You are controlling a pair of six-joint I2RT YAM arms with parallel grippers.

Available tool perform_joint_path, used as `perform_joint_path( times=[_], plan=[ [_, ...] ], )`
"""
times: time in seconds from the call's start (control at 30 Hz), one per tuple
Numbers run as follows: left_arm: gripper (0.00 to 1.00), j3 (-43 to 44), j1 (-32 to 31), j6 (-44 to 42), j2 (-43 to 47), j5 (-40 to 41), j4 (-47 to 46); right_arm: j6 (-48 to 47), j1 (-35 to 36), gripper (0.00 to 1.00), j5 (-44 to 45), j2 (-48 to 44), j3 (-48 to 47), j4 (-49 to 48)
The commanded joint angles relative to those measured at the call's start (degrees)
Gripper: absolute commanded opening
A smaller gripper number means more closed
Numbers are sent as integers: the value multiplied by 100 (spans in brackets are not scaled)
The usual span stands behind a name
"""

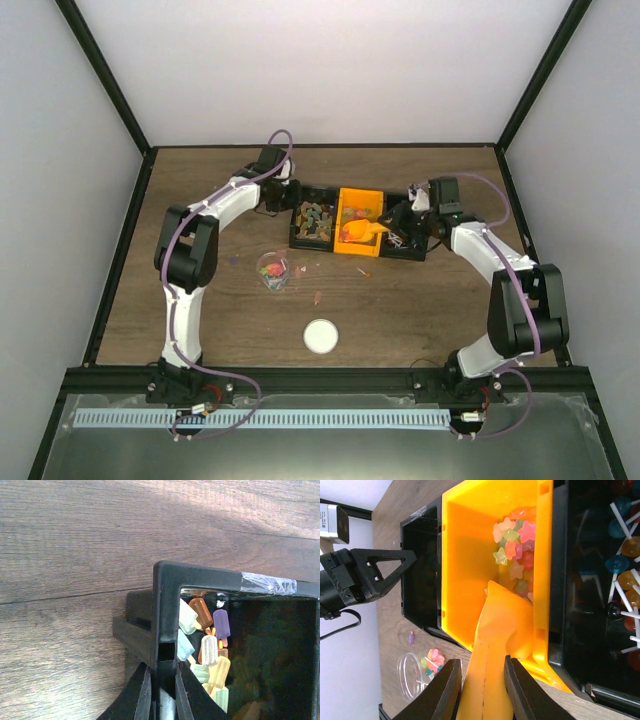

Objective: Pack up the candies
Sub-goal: Scoop the fake candies from the storage box.

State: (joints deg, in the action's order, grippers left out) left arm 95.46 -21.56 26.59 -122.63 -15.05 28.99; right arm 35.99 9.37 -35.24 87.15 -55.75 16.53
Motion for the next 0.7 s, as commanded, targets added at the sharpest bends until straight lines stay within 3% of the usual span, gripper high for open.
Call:
perform_joint_path(
  times=[0.0,0.67],
  plan=[
    [8,16,-121,347,0,-264,-263,432,119,1,-1680,-43,289,93],
    [8,66,-103,328,-42,-284,-211,757,-530,1,-2264,-502,504,-629]
  ],
)
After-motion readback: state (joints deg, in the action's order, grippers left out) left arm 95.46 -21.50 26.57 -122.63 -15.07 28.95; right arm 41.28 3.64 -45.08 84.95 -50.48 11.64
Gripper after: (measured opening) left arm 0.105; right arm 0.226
